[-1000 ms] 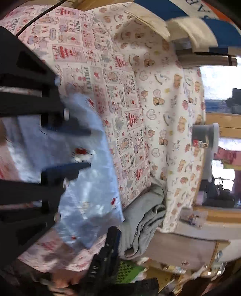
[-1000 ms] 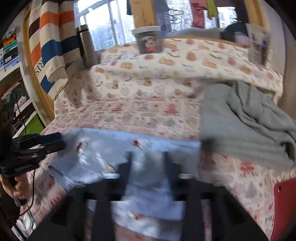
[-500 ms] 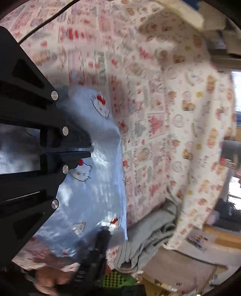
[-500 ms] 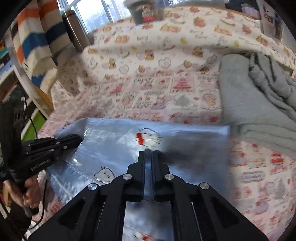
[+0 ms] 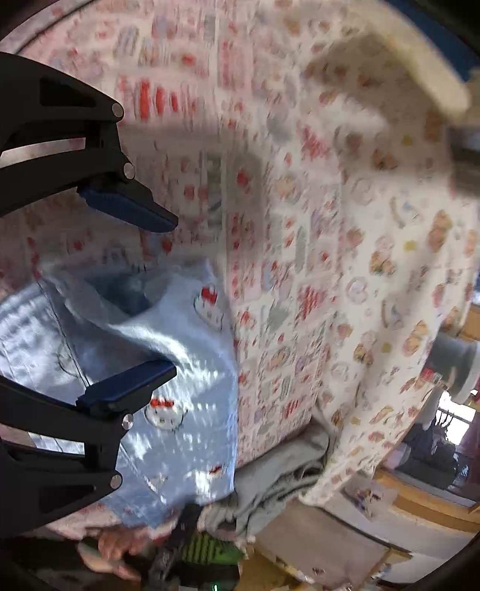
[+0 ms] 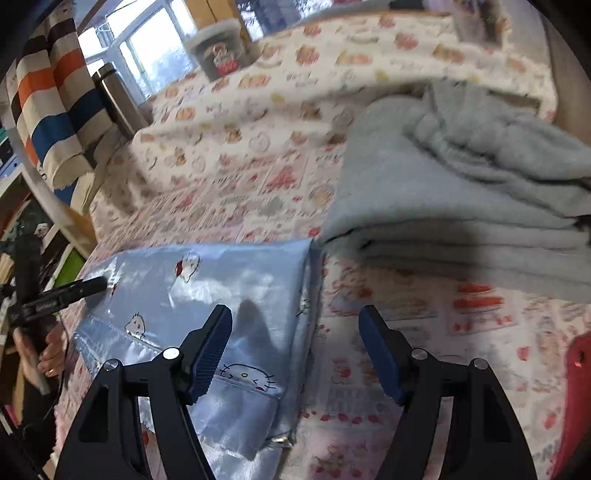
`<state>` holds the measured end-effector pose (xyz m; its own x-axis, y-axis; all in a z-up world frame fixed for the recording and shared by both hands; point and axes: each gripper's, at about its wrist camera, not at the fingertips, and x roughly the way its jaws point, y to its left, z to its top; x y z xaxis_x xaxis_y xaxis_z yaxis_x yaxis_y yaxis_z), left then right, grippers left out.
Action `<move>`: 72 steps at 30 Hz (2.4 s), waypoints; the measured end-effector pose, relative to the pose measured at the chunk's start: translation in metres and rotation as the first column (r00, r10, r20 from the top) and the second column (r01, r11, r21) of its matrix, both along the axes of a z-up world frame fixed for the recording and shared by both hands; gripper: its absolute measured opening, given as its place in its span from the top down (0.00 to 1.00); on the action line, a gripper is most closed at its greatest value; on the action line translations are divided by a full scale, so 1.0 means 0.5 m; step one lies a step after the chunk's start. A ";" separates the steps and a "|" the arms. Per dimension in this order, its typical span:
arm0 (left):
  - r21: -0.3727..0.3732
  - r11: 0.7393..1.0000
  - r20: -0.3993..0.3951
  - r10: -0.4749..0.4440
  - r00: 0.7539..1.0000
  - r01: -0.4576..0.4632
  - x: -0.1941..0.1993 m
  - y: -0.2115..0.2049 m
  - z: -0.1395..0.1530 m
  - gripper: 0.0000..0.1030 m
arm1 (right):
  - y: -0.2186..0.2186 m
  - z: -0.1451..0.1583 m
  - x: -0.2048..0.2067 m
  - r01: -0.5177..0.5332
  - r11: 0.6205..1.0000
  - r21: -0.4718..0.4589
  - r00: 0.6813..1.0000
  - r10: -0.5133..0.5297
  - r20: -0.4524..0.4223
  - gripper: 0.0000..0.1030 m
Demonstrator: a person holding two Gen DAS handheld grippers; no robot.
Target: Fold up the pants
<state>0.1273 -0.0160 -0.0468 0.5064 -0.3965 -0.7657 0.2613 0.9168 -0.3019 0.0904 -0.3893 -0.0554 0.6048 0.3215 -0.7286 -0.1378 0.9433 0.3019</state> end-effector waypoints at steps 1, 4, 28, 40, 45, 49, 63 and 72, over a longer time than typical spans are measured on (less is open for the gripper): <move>0.003 1.000 0.019 -0.004 1.000 0.004 -0.002 -0.005 0.002 0.31 | 0.005 -0.005 0.005 -0.013 1.000 0.008 1.000 0.013 -0.008 0.29; 0.013 0.998 0.041 -0.059 0.997 0.058 -0.005 -0.029 0.002 0.32 | 0.023 -0.004 0.009 -0.067 0.997 0.022 0.998 0.068 -0.019 0.29; 0.080 0.986 0.042 -0.148 0.988 0.145 -0.036 -0.137 0.002 0.67 | 0.166 -0.008 -0.010 -0.147 0.983 -0.113 0.989 0.147 -0.005 0.85; 0.123 0.986 0.200 -0.139 0.970 0.116 -0.071 -0.156 0.081 0.95 | 0.182 0.059 -0.045 -0.131 0.983 -0.127 0.978 0.149 0.143 0.94; 0.105 0.988 0.262 -0.141 0.955 0.117 -0.077 -0.164 0.137 0.95 | 0.180 0.106 -0.068 -0.103 0.982 -0.159 0.969 0.135 0.206 0.94; 0.099 0.986 0.312 -0.159 0.937 0.134 -0.073 -0.195 0.186 0.95 | 0.162 0.162 -0.082 -0.058 0.981 -0.184 0.956 0.108 0.273 0.94; 0.048 0.974 0.561 -0.210 0.801 0.222 0.051 -0.519 0.348 0.95 | -0.086 0.360 -0.020 0.328 0.895 -0.302 0.852 -0.143 0.504 0.94; 0.035 0.968 0.452 -0.239 0.859 0.250 0.171 -0.666 0.255 0.95 | -0.266 0.283 0.097 0.472 0.835 -0.281 0.831 -0.316 0.458 0.94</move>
